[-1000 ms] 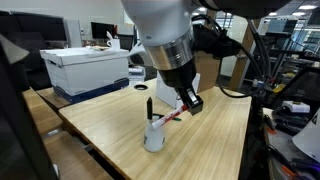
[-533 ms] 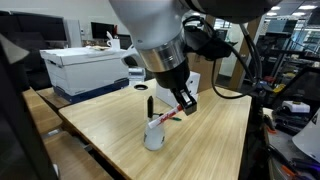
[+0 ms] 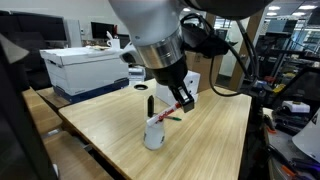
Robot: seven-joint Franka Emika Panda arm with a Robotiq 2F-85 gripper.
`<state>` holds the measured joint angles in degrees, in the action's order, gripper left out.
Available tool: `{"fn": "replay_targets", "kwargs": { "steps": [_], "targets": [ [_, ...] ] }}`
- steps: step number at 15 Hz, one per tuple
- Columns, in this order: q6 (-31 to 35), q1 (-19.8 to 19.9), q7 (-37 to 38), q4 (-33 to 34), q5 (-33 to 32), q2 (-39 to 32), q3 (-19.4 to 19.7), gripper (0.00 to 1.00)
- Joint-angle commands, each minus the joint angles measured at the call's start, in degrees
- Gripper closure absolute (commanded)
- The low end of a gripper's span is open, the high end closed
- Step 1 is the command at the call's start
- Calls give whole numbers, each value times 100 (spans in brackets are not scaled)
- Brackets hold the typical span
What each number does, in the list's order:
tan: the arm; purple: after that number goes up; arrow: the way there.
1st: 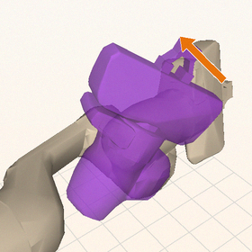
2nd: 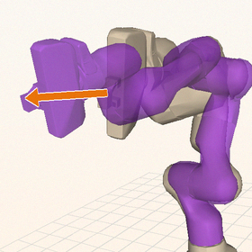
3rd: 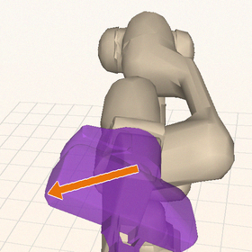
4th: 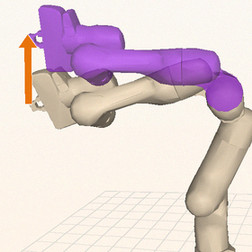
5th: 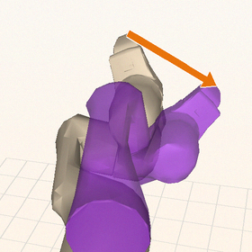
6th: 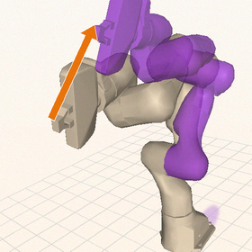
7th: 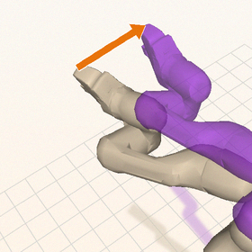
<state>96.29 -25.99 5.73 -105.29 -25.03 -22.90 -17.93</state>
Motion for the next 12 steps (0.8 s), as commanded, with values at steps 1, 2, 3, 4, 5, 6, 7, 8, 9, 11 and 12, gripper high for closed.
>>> {"fn": "replay_targets", "kwargs": {
  "steps": [1, 2, 3, 4, 5, 6, 7, 8, 9, 11, 12],
  "targets": [
    [-201, -45, -158, 35, 9, 60, 20, 90],
    [-216, -44, -155, 38, 9, 67, 22, 90],
    [-224, -40, -154, 30, 10, 84, 22, 90],
    [-230, -39, -151, 28, 12, 93, 22, 90],
    [-236, -41, -142, 21, 7, 105, 23, 90],
    [-241, -41, -131, 9, 1, 128, 24, 90],
    [-261, -38, -125, -5, 0, 165, 23, 90],
    [-263, -39, -111, -10, -7, 174, 26, 90],
    [-286, -34, -117, -18, -3, 202, 23, 90],
    [-313, -30, -100, -27, -13, 231, 25, 90],
    [-334, -28, -100, -29, -17, 246, 25, 90]
  ]
}}
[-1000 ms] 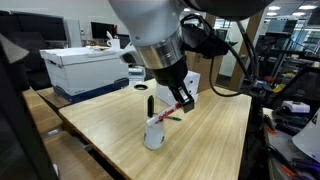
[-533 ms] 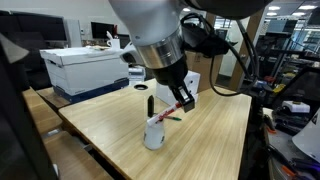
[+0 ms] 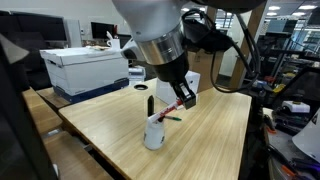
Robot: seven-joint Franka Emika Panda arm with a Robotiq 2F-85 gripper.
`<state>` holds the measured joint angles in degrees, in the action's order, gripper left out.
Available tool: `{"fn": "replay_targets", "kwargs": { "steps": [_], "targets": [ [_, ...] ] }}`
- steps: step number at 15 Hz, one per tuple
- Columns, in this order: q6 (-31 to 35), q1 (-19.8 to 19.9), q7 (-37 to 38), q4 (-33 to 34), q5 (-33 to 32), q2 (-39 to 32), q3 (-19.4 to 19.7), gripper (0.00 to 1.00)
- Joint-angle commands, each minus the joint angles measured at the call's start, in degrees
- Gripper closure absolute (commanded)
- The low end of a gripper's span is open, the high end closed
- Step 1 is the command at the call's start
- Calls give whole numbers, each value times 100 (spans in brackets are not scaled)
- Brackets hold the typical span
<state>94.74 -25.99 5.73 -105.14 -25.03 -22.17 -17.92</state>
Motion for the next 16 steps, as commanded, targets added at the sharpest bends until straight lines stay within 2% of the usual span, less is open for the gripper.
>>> {"fn": "replay_targets", "kwargs": {
  "steps": [1, 16],
  "targets": [
    [-194, -25, -98, -46, -21, 183, 25, 90],
    [-476, -16, -46, 111, -71, 88, 89, 90]
  ]
}}
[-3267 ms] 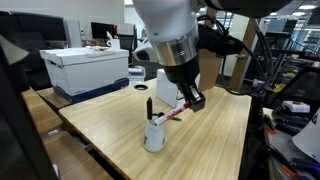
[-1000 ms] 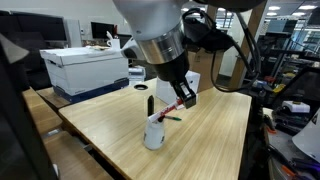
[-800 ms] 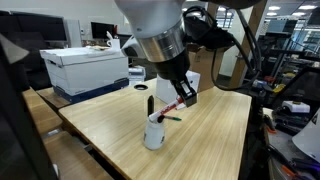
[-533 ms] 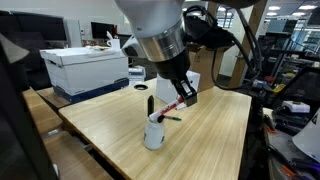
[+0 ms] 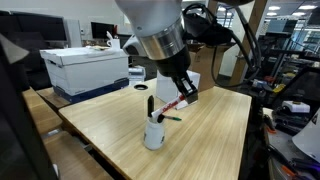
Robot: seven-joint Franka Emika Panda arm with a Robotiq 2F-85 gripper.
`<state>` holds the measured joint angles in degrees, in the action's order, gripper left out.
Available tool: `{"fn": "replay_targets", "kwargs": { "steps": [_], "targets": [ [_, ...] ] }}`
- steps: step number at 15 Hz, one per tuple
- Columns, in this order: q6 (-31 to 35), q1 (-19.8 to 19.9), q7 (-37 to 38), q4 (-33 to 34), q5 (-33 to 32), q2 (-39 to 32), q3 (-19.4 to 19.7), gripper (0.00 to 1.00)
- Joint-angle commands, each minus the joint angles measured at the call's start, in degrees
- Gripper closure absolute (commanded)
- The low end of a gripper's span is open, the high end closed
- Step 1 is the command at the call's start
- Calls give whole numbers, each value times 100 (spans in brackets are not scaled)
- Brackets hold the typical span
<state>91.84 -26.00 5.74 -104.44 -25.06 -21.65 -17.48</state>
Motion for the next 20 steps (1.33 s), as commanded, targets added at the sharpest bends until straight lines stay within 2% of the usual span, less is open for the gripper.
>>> {"fn": "replay_targets", "kwargs": {
  "steps": [1, 15, 20],
  "targets": [
    [-193, -13, -45, 48, -71, 31, 56, 90],
    [-424, 11, -154, 166, 8, -247, 154, 90],
    [-528, -65, -185, 404, 17, -478, 113, 90]
  ]
}}
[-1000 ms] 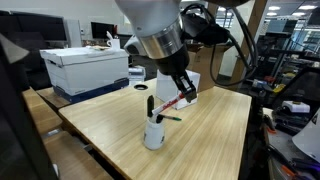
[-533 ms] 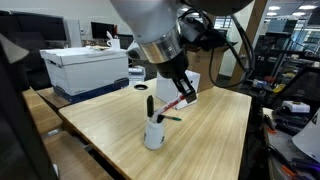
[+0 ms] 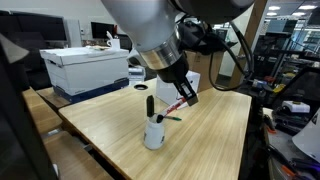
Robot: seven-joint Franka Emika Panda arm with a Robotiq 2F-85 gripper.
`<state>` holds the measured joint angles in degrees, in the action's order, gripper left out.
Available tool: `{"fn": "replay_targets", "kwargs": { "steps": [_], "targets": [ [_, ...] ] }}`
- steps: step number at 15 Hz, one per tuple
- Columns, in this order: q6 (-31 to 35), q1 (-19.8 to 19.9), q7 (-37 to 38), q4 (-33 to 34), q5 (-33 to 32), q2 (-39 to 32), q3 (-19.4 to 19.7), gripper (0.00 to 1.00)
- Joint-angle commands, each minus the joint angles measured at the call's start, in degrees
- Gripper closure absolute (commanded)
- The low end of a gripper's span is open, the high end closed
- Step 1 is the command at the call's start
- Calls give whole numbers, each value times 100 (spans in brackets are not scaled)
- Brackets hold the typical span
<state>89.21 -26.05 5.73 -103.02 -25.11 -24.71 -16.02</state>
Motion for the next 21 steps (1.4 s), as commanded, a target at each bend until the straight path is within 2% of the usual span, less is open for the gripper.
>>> {"fn": "replay_targets", "kwargs": {
  "steps": [1, 21],
  "targets": [
    [-285, -78, -194, 313, 22, -215, -38, 90],
    [-1033, -434, -226, 1294, -51, -873, 5, 90]
  ]
}}
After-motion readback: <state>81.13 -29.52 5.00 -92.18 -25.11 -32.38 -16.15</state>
